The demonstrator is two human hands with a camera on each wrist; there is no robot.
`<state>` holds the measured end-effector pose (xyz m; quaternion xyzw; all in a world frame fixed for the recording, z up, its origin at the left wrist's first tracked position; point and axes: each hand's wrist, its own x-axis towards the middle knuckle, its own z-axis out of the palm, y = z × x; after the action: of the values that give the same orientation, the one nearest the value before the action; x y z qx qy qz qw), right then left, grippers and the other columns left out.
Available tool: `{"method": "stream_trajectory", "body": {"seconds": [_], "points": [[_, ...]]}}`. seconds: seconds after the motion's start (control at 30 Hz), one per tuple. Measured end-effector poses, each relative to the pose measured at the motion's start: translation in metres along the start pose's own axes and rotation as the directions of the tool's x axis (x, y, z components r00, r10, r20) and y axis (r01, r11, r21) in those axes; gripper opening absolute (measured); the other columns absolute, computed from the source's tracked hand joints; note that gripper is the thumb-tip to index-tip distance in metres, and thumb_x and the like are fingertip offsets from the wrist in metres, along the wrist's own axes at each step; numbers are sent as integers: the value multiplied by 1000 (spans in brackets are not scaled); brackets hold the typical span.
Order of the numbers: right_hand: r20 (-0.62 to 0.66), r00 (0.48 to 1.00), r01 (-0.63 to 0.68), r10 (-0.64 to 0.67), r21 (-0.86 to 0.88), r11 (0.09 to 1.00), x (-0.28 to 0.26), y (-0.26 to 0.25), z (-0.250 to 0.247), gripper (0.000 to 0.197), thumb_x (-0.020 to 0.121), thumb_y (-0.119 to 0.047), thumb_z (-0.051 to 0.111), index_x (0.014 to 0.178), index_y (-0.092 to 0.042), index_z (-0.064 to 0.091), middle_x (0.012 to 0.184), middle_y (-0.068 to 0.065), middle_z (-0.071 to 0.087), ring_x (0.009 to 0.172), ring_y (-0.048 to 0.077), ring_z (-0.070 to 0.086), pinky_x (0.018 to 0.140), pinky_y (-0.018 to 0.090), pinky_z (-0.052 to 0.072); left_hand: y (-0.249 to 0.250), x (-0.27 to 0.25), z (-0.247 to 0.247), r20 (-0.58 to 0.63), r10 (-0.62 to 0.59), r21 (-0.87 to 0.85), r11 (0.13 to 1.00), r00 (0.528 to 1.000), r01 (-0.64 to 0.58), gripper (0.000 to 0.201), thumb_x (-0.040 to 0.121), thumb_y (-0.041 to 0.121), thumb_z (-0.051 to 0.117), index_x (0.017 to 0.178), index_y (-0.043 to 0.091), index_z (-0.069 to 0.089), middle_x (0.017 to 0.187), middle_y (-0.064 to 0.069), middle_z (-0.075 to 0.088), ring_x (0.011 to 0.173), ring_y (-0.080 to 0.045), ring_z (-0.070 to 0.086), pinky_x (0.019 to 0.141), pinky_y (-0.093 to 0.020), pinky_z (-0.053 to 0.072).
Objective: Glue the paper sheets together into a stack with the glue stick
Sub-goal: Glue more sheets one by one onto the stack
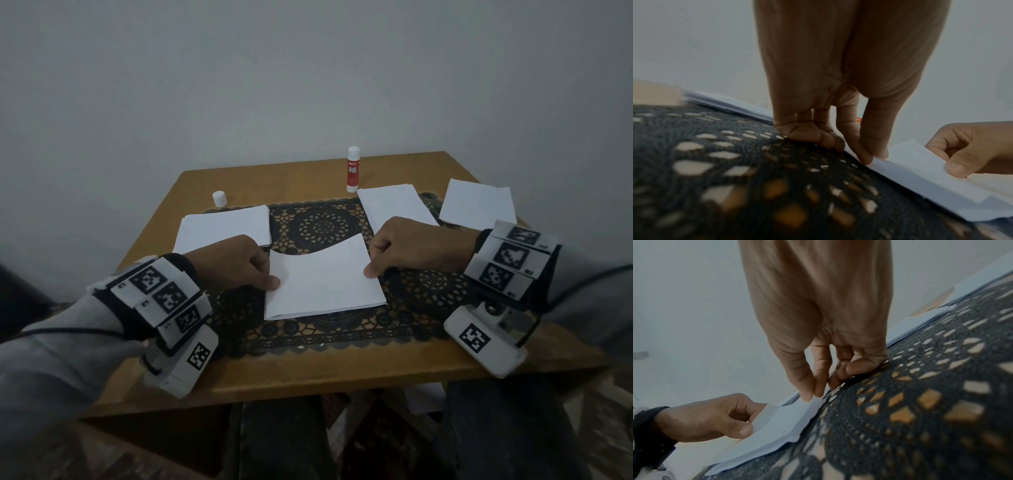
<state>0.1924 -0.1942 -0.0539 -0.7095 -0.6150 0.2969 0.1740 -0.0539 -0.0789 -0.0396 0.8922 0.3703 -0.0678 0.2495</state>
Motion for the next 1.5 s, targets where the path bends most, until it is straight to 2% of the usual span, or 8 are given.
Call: {"method": "stream_trajectory", "body": {"seconds": [0.87,0.97,1.1,1.17,1.27,1.33,1.4,1.5], "points": [[-11,999,37,-39,-151,988,-2,-4,4,31,79,-22,78,59,-8,59,58,-4,56,51,4,46,56,21,37,3,2,4,-22,-14,77,997,1000,16,25,84,31,70,67,16,60,70,4,59,64,-7,50,58,-19,35],[-29,999,23,-31,-250,968,-3,-9,7,32,79,-26,78,62,-11,56,63,-5,57,56,6,49,56,19,36,7,2,6,-88,-53,107,992,995,62,27,80,34,73,83,16,53,84,0,60,76,-14,53,61,-22,38],[-77,997,-29,-3,-416,909,-9,-18,7,34,82,-36,75,78,-10,54,82,5,62,72,15,54,57,24,35,12,-5,9,-151,-62,73,995,987,73,65,76,32,78,116,21,28,95,4,50,86,-15,52,64,-20,41],[-101,994,-24,-38,-552,834,-19,-24,12,29,87,-38,68,98,-15,54,100,2,55,93,19,51,67,28,39,15,-9,10,-88,-5,166,986,996,20,69,78,38,75,128,28,29,110,1,46,93,-15,49,76,-23,42],[28,997,71,-77,-769,635,-33,-42,26,44,96,-28,53,135,-12,41,143,12,37,129,29,35,102,42,39,19,-14,11,-2,11,260,965,1000,-10,65,81,45,69,136,34,35,124,-2,40,95,-14,47,86,-25,43],[230,973,172,-4,-716,676,-44,-60,36,58,100,-38,43,148,-8,28,157,14,19,143,32,21,115,48,28,21,-14,10,2,7,275,961,1000,-8,62,82,45,68,136,34,40,126,-2,39,96,-14,47,89,-25,43],[451,890,250,69,-609,753,-52,-74,46,79,99,-56,31,154,-5,6,162,14,-1,149,32,2,121,45,14,22,-14,10,4,6,294,956,1000,-7,62,82,45,67,137,32,42,130,-2,39,103,-15,47,94,-26,43],[505,858,261,100,-595,761,-45,-74,43,92,93,-67,22,152,-7,-13,159,10,-22,148,25,-17,119,39,2,21,-15,10,1,25,315,949,1000,-24,61,83,44,67,138,30,45,133,-1,38,112,-17,47,99,-28,42]]}}
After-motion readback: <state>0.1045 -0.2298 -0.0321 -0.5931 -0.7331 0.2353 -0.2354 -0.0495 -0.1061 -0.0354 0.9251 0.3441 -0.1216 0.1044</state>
